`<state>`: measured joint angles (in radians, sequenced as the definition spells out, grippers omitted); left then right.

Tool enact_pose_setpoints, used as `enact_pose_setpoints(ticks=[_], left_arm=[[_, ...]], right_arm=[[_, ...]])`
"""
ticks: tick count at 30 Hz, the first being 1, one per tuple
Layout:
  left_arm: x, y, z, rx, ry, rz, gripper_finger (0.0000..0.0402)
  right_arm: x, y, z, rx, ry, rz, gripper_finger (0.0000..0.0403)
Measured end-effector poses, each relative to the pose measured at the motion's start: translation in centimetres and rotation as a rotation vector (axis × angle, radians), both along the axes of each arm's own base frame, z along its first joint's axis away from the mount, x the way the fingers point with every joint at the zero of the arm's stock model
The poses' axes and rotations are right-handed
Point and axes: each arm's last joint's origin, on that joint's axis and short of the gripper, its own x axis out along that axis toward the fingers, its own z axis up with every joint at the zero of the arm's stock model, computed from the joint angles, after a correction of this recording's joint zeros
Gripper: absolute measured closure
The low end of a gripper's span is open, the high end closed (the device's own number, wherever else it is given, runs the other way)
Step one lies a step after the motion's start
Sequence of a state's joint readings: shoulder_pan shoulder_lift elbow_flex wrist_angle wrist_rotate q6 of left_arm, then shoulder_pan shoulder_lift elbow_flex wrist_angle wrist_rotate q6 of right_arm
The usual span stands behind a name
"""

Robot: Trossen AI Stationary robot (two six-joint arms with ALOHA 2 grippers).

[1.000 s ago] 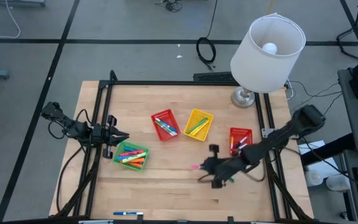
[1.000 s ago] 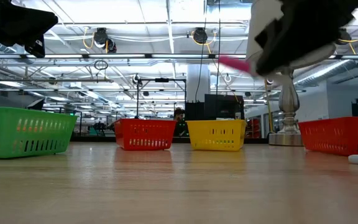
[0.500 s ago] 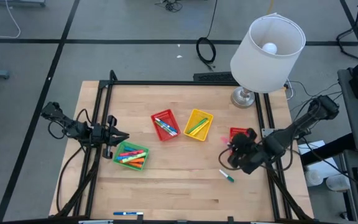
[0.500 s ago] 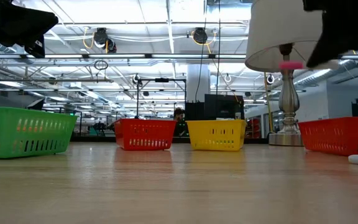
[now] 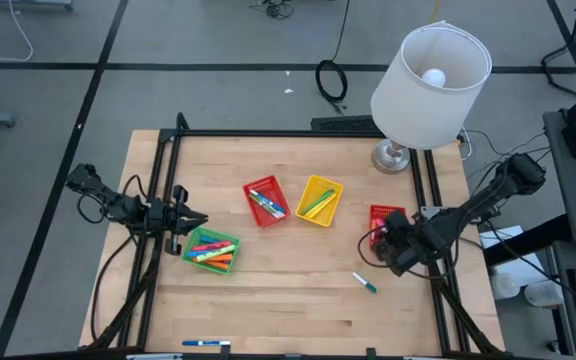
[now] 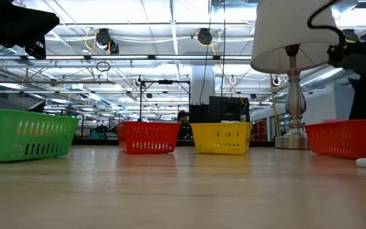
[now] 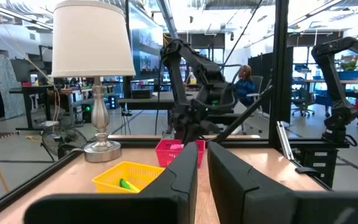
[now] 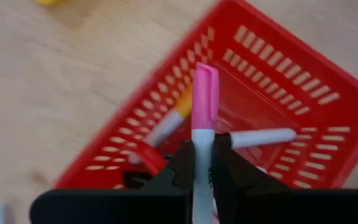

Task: Pick & Place Markers
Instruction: Put the pink marker into the right red bin, then put the dark blue marker into the left red bin

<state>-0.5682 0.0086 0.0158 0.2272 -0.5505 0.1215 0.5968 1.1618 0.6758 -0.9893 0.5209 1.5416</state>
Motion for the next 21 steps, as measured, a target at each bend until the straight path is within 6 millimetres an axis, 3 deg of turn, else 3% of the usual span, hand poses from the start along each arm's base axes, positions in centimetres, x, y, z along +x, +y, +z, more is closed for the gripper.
enact_pose_setpoints(ticks=[11,21], left_arm=[[0.0,0.0,-0.1,0.01,0.013,0.001,0.0355],[0.0,0.0,-0.1,0.012,0.013,0.002,0.0355]], right_arm=[[-1.3,-0.7,-2.0,0.035,0.083,-0.06,0.0382],[-1.1,-0.5,-2.1,0.054,0.065,-0.045,0.0328]])
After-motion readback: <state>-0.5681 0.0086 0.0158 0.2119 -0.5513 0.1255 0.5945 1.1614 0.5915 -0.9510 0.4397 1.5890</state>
